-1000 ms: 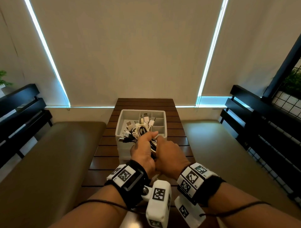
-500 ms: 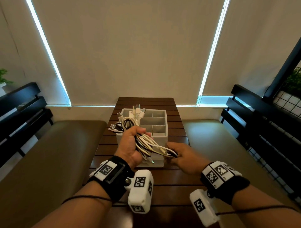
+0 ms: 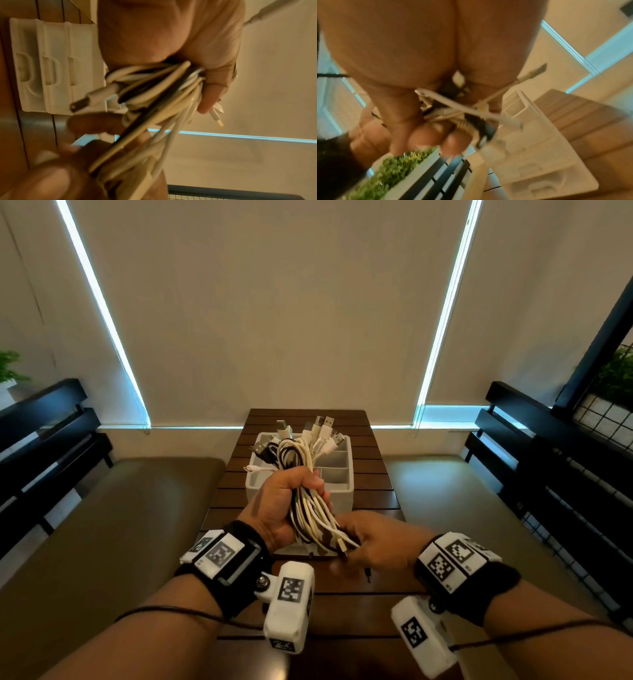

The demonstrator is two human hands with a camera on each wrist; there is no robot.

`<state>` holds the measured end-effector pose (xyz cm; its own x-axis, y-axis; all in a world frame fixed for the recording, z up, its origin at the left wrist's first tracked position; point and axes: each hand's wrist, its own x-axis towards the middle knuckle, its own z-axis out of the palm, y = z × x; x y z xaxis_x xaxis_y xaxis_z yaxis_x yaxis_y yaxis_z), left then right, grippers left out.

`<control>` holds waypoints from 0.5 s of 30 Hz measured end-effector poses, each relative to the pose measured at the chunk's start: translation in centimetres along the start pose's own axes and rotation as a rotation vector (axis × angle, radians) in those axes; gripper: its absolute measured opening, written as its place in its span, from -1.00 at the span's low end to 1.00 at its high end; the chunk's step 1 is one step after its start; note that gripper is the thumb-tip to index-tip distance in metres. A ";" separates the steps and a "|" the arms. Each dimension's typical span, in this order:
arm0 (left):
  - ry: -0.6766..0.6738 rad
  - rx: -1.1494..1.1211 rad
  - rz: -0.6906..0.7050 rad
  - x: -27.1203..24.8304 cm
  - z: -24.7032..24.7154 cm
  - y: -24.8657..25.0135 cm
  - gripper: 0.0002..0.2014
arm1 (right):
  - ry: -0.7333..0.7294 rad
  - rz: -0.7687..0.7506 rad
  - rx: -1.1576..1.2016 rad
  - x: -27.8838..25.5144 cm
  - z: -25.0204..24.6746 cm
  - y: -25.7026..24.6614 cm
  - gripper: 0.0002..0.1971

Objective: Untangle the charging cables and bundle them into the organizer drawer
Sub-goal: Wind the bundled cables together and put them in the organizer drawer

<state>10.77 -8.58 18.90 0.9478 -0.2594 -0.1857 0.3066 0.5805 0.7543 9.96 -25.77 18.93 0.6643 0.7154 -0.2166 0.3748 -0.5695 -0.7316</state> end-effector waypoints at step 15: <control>-0.049 0.274 -0.180 -0.5 -1.3 -0.1 -0.96 | 0.108 0.066 -1.005 0.2 -2.5 -2.4 -0.79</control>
<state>10.37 -7.53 18.12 0.8729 -0.3800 -0.3059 0.4278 0.2946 0.8545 10.82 -25.24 22.31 0.7394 0.6584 -0.1405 0.6731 -0.7188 0.1740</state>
